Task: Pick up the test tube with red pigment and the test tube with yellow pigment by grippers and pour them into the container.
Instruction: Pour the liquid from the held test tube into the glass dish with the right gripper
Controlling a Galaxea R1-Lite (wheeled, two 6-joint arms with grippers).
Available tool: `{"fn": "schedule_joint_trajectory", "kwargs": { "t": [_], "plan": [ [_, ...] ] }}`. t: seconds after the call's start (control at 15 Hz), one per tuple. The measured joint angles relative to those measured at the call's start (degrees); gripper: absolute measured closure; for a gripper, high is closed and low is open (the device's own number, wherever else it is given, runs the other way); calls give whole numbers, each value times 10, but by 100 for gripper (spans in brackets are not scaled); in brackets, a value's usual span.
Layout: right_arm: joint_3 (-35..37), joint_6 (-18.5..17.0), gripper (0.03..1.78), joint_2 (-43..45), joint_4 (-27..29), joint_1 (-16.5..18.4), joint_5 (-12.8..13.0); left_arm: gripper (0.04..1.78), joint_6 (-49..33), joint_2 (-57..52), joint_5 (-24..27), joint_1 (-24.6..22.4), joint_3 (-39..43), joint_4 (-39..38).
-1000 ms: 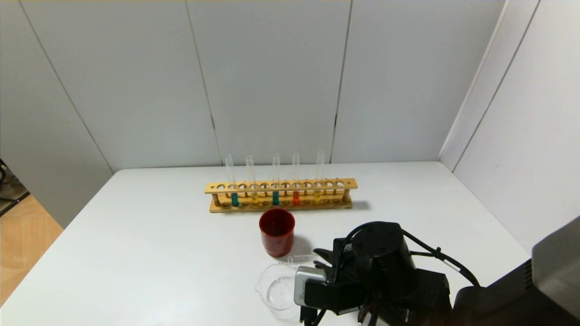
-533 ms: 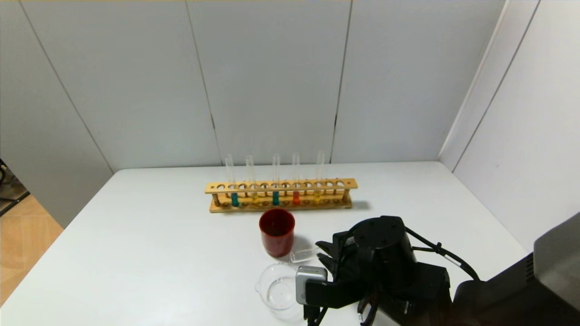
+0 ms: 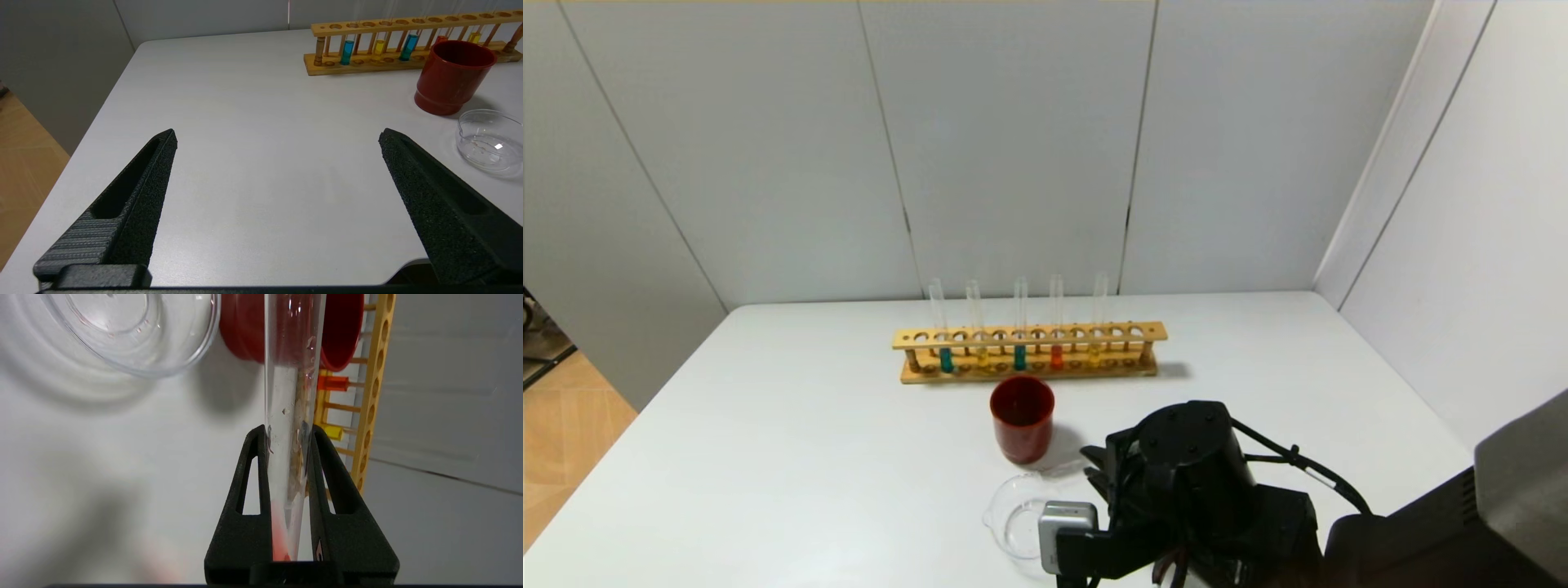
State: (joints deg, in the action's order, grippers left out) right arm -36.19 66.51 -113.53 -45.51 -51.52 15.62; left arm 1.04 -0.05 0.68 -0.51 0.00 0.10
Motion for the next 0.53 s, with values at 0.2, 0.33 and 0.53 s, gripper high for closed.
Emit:
{"fn": "schedule_joint_trajectory", "kwargs": {
  "t": [0.2,0.33,0.53],
  "plan": [
    [0,-1,153,0,3,-19,14,7,0,0,0,0,0,0],
    [10,-3,153,2,7,-23,15,7,0,0,0,0,0,0],
    [22,-1,153,4,8,-22,15,7,0,0,0,0,0,0]
  ]
}}
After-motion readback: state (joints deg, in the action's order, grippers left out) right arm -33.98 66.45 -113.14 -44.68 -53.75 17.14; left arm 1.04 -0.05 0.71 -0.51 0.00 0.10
